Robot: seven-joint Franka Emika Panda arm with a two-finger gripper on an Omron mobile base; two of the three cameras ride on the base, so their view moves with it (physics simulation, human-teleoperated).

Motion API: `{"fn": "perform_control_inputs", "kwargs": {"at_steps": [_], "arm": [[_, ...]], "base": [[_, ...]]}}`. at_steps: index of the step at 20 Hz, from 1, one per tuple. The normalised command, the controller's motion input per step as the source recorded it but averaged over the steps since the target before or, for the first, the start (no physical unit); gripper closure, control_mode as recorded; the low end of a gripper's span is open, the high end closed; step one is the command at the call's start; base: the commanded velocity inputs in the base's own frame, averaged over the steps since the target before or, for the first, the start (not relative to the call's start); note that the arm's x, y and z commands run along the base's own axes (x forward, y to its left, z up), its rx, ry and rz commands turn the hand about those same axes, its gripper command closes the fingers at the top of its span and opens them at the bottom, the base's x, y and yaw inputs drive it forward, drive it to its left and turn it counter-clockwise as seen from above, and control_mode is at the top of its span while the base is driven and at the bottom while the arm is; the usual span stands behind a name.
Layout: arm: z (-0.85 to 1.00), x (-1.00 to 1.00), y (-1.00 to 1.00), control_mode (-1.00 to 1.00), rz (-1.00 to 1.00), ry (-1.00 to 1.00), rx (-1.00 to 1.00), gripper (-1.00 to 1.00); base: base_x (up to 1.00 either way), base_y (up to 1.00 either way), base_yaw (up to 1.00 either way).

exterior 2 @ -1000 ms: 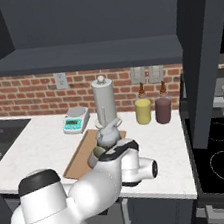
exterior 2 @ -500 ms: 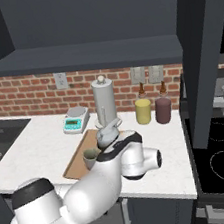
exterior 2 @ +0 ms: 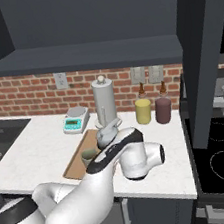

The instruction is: Pick the kettle from the counter and place it on the tray. Then pick the mug from the cabinet and place it on the tray. Then close the cabinet doors.

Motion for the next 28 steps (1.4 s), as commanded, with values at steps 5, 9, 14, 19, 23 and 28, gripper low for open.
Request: {"fn": "perform_control_inputs", "kwargs": {"at_steps": [5,9,14,19,23,28], "arm": [[0.83,-0.6,0.14,-1.0,-0.1,0.0,-0.05,-1.0],[0.99,-0.54,0.26,-1.0,-0.29,0.07,-0.06,-1.0],[0.98,-0.43,0.59,-1.0,-0.3,0.17,-0.1,-1.0],[0.83,-0.25,0.68,-1.0,-0.28,0.26,-0.15,-1.0],[0.91,0.0,0.47,-1.0,-0.15,0.34,-0.23,-1.0],[0.29,0.01,0.41,-1.0,-0.03,0.25,-0.28,-1.0]], "base": [[0.0,0.0,0.0],[0.0,0.0,0.0],[0.0,0.0,0.0],[0.0,0.0,0.0],[0.0,0.0,0.0],[0.0,0.0,0.0]]}}
